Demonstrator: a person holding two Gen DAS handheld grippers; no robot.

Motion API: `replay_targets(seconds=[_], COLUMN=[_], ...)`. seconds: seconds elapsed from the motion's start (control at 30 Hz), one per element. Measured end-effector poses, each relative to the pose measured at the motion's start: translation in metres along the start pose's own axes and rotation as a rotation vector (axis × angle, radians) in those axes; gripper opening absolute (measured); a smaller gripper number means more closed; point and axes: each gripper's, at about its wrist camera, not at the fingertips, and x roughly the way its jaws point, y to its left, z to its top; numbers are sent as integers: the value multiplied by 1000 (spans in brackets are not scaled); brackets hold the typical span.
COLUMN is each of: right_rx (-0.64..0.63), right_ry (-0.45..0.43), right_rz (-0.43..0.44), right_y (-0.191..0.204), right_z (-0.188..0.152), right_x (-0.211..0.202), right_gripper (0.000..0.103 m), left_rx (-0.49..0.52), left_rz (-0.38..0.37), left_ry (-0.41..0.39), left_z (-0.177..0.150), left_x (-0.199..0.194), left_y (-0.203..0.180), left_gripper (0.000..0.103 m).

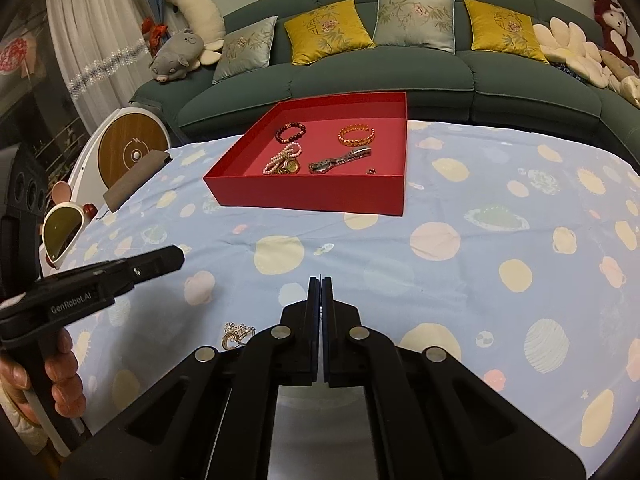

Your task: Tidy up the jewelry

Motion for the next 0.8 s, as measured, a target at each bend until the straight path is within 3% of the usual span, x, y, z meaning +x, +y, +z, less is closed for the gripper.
replay_targets(seconds=[0.17,0.43,0.6,0.8], right_rx=[-1,11,12,14], right_ry=[10,13,16,19], right_rz=[-1,-8,-10,-11], right_y=[0,-9,-11,-11], right_z=[-4,-7,-9,-11], right_x=[2,-1,-1,-1], right_gripper=[0,0,0,0], left_rx=[51,138,149,94], left_rz=[16,0,-9,-2], left_ry=[57,90,145,148], left_z=[-17,-45,-62,-58], left_x=[19,16,27,36], left_y=[-14,-36,-44,-36], left_gripper=[0,0,0,0])
